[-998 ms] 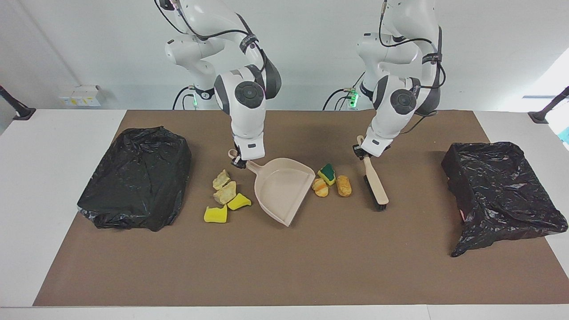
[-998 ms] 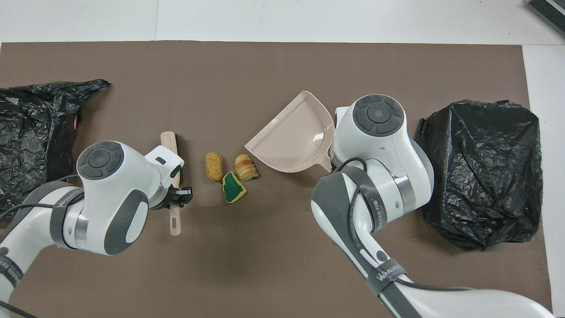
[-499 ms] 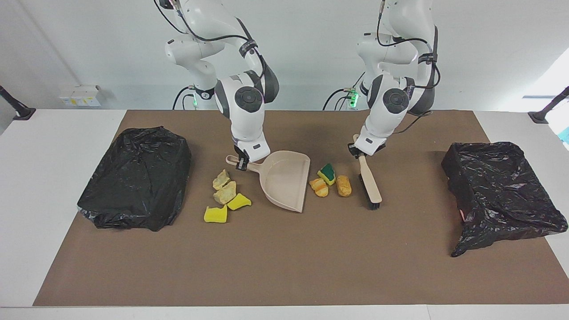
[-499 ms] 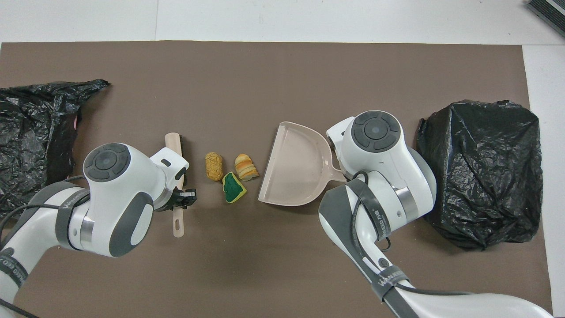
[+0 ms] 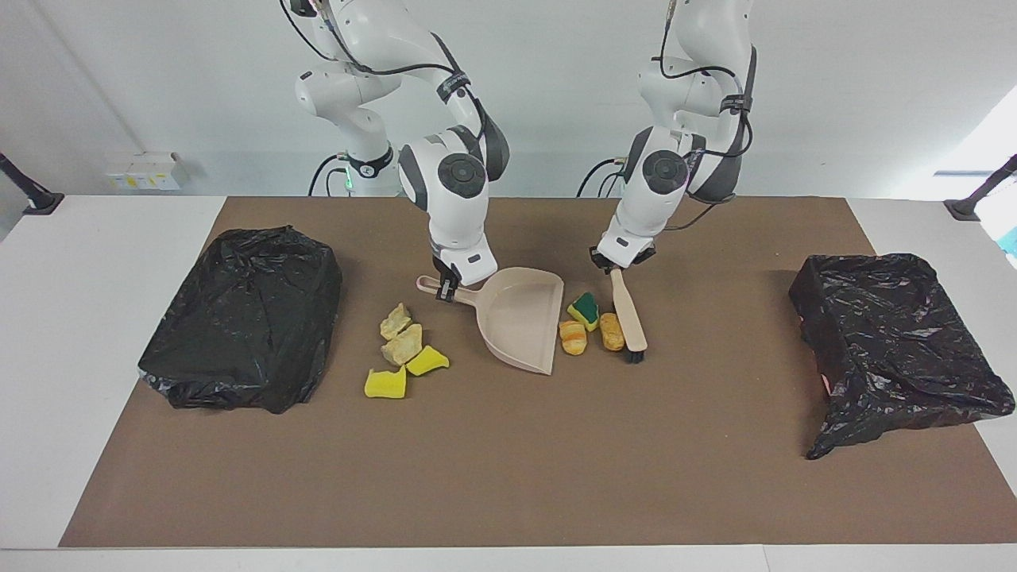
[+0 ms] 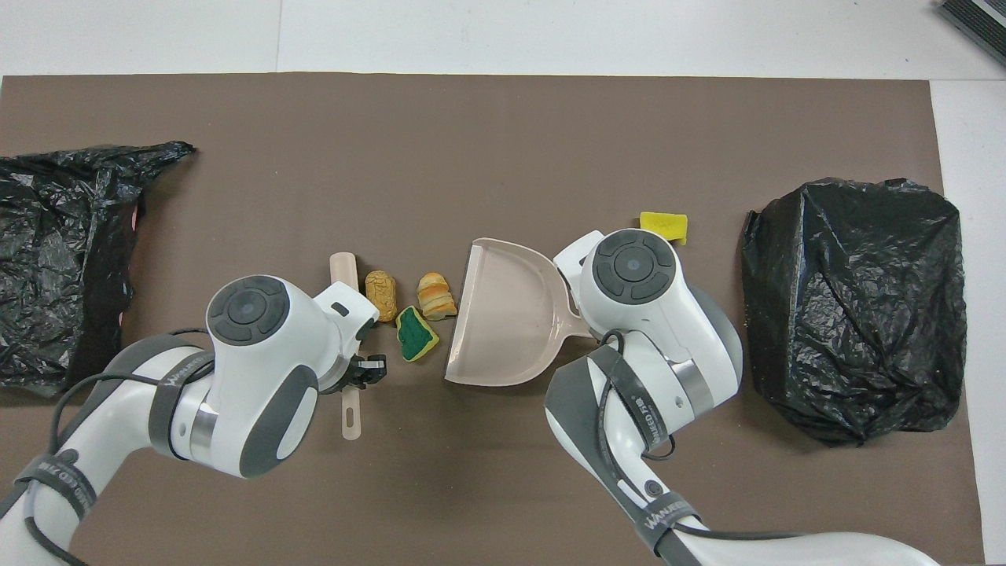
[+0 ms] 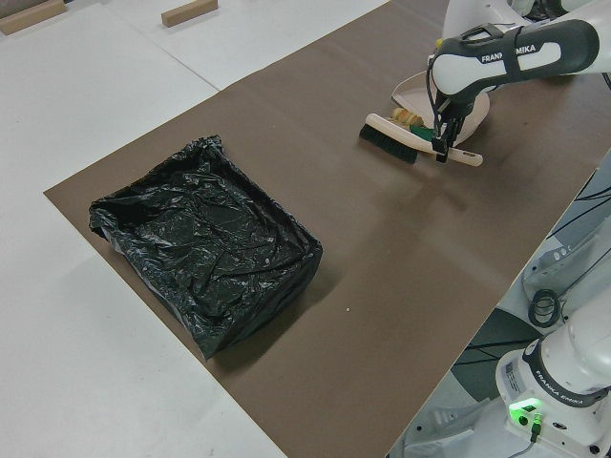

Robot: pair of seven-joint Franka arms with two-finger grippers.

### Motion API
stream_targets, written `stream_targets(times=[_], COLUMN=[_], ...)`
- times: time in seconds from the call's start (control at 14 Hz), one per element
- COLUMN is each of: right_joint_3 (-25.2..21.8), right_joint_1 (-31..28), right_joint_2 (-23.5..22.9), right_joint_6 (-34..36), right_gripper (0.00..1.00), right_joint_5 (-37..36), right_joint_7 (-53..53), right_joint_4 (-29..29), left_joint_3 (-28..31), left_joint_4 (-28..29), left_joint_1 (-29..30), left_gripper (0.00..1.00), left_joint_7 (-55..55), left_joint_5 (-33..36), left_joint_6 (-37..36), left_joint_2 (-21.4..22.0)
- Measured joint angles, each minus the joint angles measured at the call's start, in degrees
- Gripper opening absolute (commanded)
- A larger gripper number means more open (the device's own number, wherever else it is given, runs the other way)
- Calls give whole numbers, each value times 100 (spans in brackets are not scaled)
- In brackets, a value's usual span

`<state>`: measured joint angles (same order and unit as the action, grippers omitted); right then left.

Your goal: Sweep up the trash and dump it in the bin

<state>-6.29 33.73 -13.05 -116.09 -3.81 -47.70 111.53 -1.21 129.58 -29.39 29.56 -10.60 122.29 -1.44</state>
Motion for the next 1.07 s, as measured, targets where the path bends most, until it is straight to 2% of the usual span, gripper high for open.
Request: stream_targets(times=[0.21, 0.5, 0.78, 1.07], right_joint_3=[-6, -9, -10, -22], right_joint_1=[-11, -11, -12, -130], right_joint_2=[0, -2, -2, 17], right_joint_6=[0, 0, 0, 0], right_gripper=[0, 0, 0, 0], right_joint_5=[0, 0, 2, 3], right_joint_7=[0, 0, 0, 29], right_joint_4=[1, 5, 6, -9], left_joint_3=[-18, -35, 70, 144], left_joint_4=[2, -25, -60, -154], left_joint_1=[-554, -1222, -1189, -601], left_gripper=[0, 0, 0, 0], left_joint_7=[62, 60, -108, 51], left_joint_5=[-631, -774, -762, -215], left_joint_6=[280, 334, 312, 21], left_joint_2=[0, 37, 65, 66])
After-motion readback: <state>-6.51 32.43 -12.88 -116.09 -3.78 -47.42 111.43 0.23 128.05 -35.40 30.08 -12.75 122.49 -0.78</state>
